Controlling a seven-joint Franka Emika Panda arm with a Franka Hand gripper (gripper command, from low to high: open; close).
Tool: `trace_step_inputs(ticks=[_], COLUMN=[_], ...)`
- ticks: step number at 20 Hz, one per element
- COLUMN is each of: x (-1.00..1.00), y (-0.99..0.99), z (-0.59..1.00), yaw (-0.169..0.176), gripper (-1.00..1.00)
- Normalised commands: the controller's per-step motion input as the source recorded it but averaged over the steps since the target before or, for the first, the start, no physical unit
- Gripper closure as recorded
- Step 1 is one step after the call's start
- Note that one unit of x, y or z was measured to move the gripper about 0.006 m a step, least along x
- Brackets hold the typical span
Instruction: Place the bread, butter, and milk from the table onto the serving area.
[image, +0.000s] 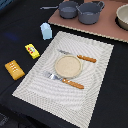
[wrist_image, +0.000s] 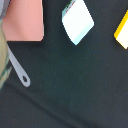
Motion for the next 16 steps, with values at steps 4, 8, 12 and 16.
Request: trace_step_inputs(ticks=[4, 8, 12, 16], x=[-0.03, 0.0, -0.06, -0.02], y=[-0.04, -0.13, -0.5, -0.71], z=[0.0, -0.08, -0.34, -0.33], yaw=[0.0, 0.0, 0.0, 0.0], gripper=[-1.0, -1.0, -1.0, -1.0])
